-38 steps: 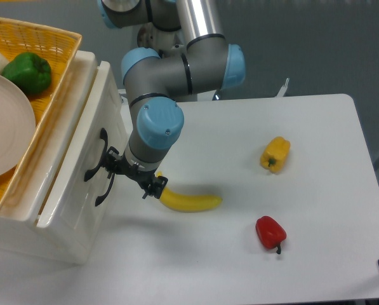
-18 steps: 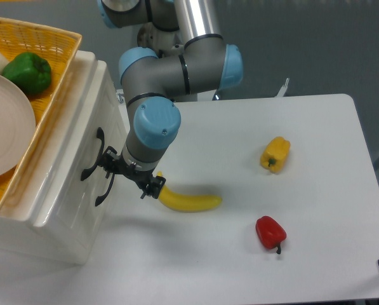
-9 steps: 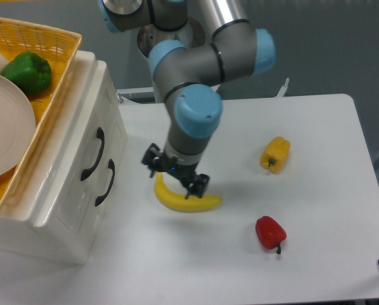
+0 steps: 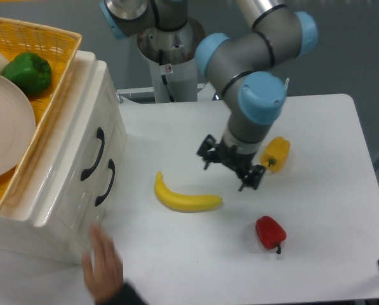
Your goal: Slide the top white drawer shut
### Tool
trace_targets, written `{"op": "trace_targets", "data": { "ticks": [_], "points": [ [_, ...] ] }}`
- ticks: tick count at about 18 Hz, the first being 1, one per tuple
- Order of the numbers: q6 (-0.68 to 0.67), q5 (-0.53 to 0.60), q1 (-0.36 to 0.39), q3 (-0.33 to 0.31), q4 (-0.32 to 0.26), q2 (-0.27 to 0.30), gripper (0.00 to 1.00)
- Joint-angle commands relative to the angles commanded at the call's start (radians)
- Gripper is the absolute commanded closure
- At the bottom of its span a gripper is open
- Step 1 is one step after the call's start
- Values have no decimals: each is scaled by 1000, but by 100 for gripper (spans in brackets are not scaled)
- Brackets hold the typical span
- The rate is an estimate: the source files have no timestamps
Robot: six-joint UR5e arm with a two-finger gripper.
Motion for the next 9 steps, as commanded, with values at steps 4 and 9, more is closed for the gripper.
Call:
{"op": "trace_targets", "data": {
  "ticks": [4, 9],
  "points": [
    [90, 62, 23, 29, -11, 2, 0],
    [183, 62, 61, 43, -11, 17, 0]
  ]
}}
